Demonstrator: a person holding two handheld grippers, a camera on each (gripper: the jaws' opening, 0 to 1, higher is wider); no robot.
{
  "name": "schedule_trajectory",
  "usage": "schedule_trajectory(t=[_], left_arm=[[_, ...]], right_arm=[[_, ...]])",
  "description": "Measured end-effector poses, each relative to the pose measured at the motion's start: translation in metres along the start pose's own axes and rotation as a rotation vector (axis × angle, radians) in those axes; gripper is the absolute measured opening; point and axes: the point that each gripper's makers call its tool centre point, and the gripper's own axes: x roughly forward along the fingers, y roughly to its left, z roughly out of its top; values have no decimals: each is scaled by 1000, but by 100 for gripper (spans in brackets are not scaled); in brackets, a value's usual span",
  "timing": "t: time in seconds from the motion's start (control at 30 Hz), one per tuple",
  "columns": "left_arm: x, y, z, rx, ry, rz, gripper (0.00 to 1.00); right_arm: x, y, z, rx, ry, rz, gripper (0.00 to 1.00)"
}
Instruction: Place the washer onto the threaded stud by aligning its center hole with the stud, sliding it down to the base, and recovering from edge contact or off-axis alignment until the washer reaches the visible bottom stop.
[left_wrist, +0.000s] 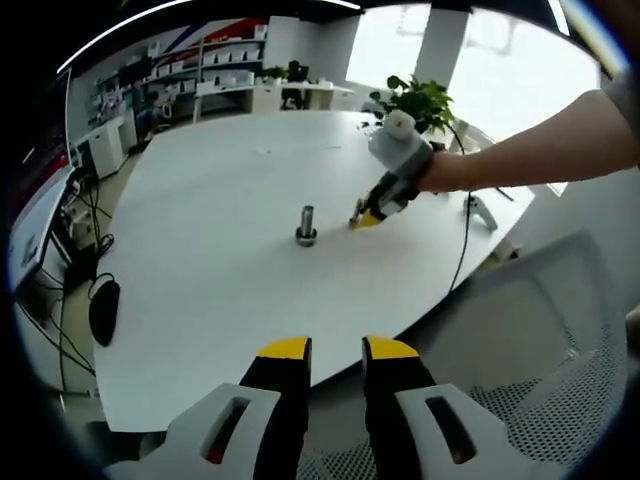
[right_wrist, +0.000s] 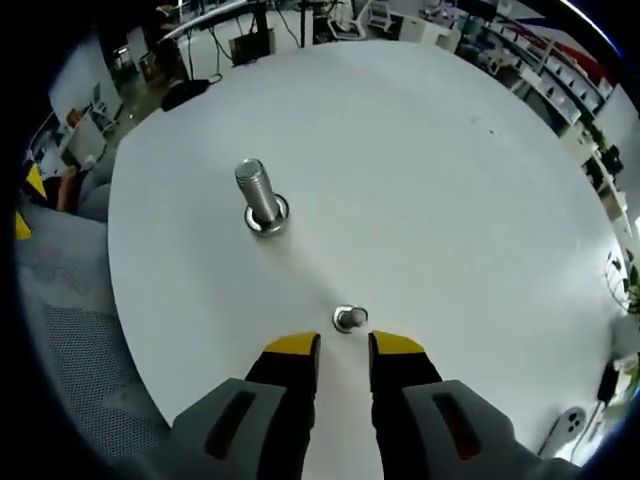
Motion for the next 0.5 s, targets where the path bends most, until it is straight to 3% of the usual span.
schedule_trajectory(t=[0.13,0.27,0.4,0.5], left_arm=[[-1,3,0,-19,-8,6,18],[-2,6,3,-37,-26,21,18],[-1,5,0,-34,-7,16,19],[-2,5,0,-40,-12,16,20]], right_arm=[[-19,-3,-10,38,-43,-7,22],[-48,-1,-1,234,-207,31,23],[-74,1,-9,237,-248,24,24],[-94,7,-11,332,-322,79,24]])
